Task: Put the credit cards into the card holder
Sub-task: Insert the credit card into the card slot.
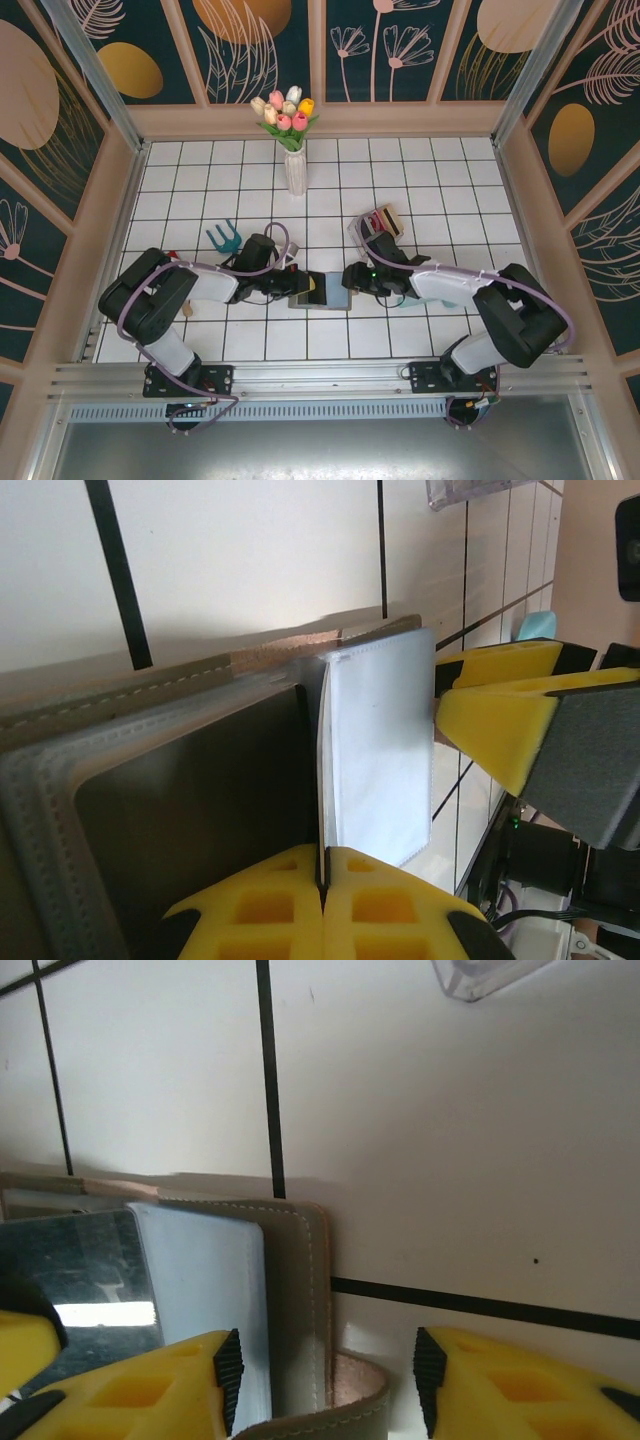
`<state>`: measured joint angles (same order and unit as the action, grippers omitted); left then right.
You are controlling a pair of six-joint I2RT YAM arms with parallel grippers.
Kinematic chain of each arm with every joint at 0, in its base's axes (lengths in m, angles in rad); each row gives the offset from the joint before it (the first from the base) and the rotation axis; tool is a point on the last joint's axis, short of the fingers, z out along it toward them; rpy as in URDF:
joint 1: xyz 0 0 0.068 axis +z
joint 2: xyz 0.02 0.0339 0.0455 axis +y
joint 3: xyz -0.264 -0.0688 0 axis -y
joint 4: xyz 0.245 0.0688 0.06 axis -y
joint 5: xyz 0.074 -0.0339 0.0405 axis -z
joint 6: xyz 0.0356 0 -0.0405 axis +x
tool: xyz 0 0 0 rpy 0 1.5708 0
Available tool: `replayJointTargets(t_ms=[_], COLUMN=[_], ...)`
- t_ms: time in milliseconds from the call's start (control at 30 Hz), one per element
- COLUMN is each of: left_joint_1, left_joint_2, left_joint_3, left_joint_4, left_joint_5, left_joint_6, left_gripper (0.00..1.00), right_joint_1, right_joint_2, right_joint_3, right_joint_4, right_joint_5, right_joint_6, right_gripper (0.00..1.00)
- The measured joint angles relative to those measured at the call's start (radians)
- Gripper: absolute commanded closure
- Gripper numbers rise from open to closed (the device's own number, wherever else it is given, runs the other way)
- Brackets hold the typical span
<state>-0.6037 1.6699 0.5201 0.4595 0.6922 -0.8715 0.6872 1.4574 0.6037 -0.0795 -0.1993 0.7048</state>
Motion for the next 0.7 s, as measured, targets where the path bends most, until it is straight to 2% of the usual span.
replayJointTargets(t_ms=[200,533,700], left_joint_1=[-0.01,-0.031,-0.032], left_joint_2=[0.024,0.076,0.084], left_joint_3=[0.0,0.016,0.016], left_joint_4=[0.045,0.113,0.129], left_joint_5=[0.011,0.034,0.037], left_joint_6=[-0.026,-0.091,-0.123], left_gripper=[0.95,0.94,0.92], right_joint_1=[0.0,0.0,0.0], right_joint_2=[0.02,0.031,0.032], right_joint_3=[0.002,0.011,0.011], right_joint_4=[0.0,0.002,0.003], right_joint_5=[0.014,0.014,0.014], right_joint_6=[-0.012,-0.017,-0.018], right_gripper=[0.78,0.95,0.96])
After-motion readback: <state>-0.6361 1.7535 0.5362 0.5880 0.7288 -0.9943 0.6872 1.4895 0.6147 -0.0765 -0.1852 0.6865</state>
